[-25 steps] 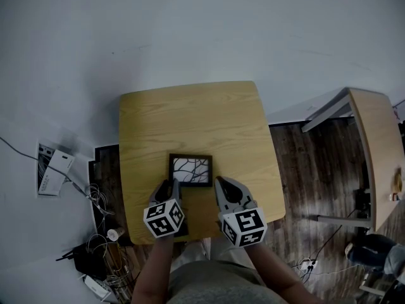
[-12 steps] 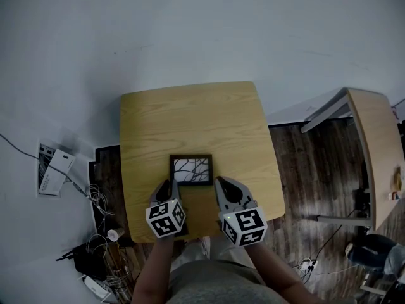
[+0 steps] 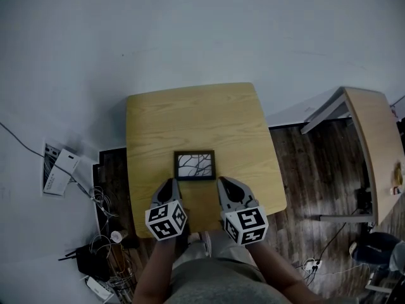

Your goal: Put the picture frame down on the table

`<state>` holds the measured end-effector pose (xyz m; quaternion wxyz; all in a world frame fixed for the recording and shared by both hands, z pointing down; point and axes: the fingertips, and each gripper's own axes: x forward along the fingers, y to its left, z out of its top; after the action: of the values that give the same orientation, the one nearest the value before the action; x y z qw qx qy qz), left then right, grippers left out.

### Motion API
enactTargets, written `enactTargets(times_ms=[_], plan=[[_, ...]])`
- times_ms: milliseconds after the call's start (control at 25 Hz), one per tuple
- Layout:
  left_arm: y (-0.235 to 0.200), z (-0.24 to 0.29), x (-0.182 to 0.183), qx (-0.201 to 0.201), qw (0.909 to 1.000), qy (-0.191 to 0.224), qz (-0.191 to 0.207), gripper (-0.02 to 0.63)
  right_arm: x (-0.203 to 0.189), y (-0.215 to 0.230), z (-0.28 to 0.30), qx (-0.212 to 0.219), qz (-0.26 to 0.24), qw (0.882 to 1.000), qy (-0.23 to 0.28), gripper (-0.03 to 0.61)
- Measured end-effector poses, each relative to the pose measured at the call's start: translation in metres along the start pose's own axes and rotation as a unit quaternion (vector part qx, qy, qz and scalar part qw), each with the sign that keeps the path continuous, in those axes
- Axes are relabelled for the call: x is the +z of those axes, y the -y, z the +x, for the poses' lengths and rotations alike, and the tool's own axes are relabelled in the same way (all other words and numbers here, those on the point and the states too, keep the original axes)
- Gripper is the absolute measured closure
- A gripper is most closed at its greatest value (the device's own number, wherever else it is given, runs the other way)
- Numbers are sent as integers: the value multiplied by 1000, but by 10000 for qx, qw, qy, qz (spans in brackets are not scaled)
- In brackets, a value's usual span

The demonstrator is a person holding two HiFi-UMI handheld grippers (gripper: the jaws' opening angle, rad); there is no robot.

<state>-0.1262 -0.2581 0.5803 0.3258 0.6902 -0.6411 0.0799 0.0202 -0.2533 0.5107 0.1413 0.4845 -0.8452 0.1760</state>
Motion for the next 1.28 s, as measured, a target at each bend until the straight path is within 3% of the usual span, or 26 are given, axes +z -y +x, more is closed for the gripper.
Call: enactTargets(times_ms=[1280], plan=[[18, -128, 1, -921, 9945, 166, 478, 611, -6, -74, -82, -16, -44, 9988, 478, 578]])
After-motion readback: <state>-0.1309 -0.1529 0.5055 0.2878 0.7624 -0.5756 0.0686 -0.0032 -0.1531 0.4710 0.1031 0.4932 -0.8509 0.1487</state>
